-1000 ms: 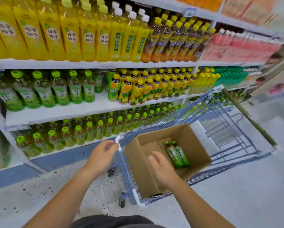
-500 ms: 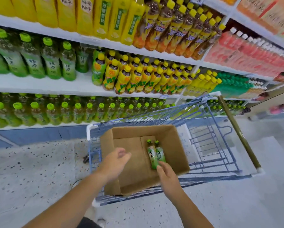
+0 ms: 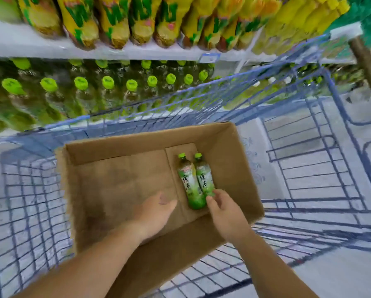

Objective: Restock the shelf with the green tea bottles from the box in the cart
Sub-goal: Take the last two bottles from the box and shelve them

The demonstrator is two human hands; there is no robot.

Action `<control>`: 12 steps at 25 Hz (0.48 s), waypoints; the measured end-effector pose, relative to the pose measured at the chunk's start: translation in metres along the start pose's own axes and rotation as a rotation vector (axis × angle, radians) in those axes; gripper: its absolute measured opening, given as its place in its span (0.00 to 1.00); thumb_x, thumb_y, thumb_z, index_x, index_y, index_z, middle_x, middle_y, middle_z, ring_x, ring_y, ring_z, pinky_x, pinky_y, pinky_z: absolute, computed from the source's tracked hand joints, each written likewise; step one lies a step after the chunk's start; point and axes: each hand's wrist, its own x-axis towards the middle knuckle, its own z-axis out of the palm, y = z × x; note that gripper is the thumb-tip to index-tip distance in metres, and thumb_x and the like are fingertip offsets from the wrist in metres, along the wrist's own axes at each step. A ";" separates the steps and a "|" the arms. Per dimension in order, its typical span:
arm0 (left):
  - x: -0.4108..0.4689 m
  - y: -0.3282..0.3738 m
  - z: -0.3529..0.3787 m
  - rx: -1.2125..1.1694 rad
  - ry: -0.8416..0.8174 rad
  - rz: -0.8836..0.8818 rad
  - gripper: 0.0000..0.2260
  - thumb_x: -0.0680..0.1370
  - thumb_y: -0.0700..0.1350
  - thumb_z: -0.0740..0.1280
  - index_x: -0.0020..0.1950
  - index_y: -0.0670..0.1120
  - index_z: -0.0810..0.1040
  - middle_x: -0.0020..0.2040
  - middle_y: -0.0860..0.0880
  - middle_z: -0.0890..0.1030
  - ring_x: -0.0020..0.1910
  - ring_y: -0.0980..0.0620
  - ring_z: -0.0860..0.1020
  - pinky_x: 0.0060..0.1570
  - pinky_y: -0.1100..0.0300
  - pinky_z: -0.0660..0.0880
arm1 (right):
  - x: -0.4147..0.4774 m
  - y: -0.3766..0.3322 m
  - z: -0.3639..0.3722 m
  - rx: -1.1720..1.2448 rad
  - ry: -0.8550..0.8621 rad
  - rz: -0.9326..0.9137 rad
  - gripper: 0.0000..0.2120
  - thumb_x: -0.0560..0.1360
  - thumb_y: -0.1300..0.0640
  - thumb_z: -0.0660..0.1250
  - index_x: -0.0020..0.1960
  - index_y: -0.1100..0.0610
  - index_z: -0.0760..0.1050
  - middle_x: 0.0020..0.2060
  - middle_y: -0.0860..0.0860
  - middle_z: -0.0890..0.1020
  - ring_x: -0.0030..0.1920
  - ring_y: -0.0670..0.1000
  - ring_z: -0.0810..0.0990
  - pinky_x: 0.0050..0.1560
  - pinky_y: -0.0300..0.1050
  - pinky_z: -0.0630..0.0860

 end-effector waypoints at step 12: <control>0.173 -0.009 0.102 -0.173 0.123 -0.031 0.10 0.75 0.45 0.74 0.50 0.54 0.75 0.49 0.52 0.82 0.49 0.51 0.80 0.46 0.59 0.75 | 0.164 0.088 0.021 -0.291 -0.132 0.035 0.24 0.83 0.46 0.58 0.75 0.54 0.64 0.68 0.53 0.74 0.65 0.55 0.75 0.65 0.50 0.72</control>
